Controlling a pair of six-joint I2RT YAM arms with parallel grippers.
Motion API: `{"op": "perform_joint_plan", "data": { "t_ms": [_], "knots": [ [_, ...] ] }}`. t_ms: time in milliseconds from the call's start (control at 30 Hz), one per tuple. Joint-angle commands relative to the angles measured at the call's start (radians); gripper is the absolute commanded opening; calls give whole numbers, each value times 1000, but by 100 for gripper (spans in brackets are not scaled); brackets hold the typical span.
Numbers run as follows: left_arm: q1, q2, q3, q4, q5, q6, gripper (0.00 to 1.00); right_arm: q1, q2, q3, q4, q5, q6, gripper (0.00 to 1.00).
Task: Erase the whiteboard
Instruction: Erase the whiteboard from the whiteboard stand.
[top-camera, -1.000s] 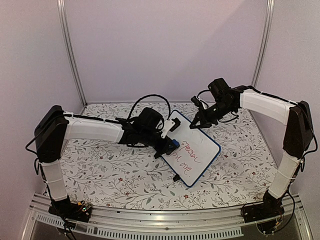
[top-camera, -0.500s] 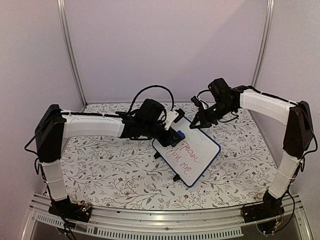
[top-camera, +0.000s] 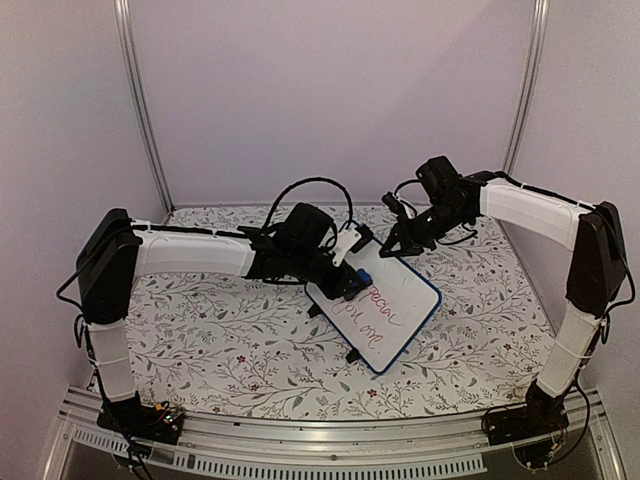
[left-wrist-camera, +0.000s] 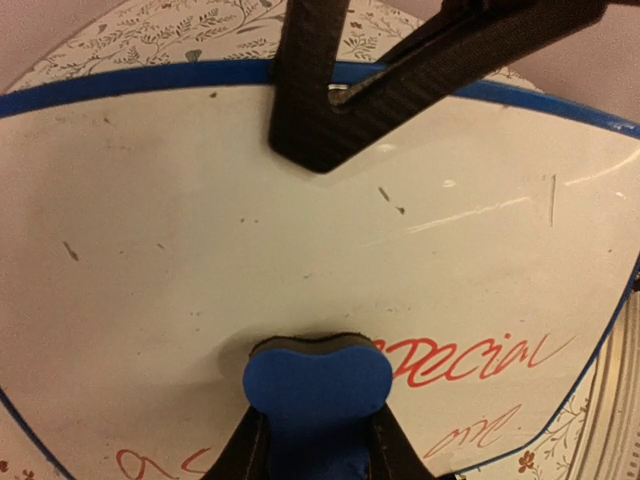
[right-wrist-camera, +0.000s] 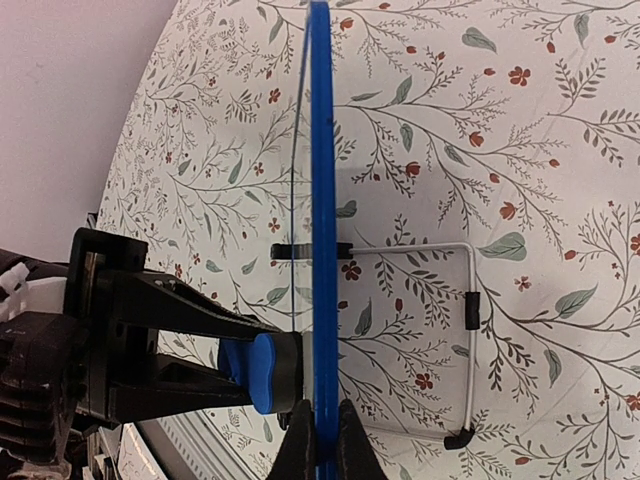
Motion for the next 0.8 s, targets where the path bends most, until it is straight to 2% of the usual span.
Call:
{"op": "perform_joint_plan", "data": {
  "t_ms": [0,767],
  "knots": [
    [-13,36,-15,-5,14,1,0,25,24,-26,-80,15,-32,0],
    [-13,-11,-189,31,-3,-44,0,25,28,-23,-80,13,-33,0]
  ]
}}
